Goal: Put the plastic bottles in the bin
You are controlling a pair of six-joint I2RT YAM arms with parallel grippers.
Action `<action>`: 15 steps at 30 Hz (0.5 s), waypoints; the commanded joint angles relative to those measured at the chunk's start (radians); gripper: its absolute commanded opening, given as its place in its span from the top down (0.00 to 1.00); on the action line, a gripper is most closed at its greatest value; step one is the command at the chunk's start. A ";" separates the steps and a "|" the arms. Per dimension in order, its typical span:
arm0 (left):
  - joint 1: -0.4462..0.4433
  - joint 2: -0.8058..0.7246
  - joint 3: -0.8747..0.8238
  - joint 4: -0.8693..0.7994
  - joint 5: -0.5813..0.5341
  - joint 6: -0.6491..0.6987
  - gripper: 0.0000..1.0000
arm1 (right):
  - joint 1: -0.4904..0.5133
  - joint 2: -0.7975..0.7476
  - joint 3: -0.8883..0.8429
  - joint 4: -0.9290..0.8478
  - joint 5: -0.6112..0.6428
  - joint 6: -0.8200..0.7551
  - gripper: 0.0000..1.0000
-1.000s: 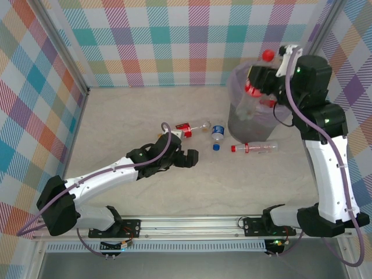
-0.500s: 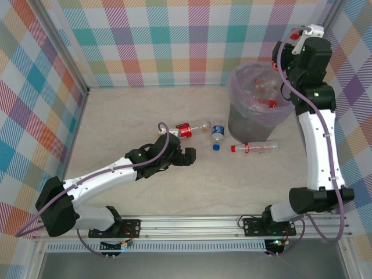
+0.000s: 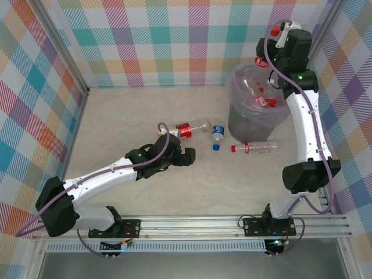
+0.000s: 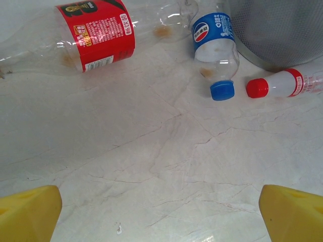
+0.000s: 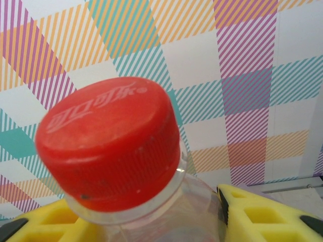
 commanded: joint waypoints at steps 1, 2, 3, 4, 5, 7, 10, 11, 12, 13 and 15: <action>0.009 0.004 -0.009 0.013 -0.022 0.005 0.00 | -0.001 0.002 0.035 -0.091 0.002 -0.035 0.58; 0.010 0.009 -0.008 0.014 -0.021 0.010 0.00 | -0.003 -0.007 0.038 -0.110 0.010 -0.054 0.58; 0.014 0.017 -0.004 0.017 -0.019 0.015 0.00 | -0.005 -0.014 0.043 -0.128 0.019 -0.070 0.58; 0.021 0.030 0.002 0.018 -0.014 0.021 0.00 | -0.013 -0.023 0.057 -0.152 0.028 -0.094 0.58; 0.030 0.047 0.015 0.017 -0.004 0.025 0.00 | -0.021 -0.026 0.079 -0.182 0.040 -0.118 0.58; 0.051 0.079 0.046 0.013 0.021 0.031 0.00 | -0.041 -0.021 0.136 -0.254 0.053 -0.161 0.58; 0.069 0.109 0.088 0.011 0.050 0.046 0.00 | -0.063 -0.016 0.139 -0.291 0.088 -0.234 0.58; 0.077 0.114 0.103 -0.001 0.052 0.052 0.00 | -0.067 -0.013 0.131 -0.293 0.090 -0.257 0.58; 0.082 0.120 0.115 -0.014 0.054 0.059 0.00 | -0.070 -0.008 0.122 -0.293 0.092 -0.279 0.57; 0.091 0.126 0.130 -0.034 0.056 0.069 0.00 | -0.070 0.002 0.109 -0.291 0.093 -0.304 0.57; 0.114 0.134 0.159 -0.073 0.050 0.092 0.00 | -0.068 0.024 0.099 -0.296 0.092 -0.346 0.56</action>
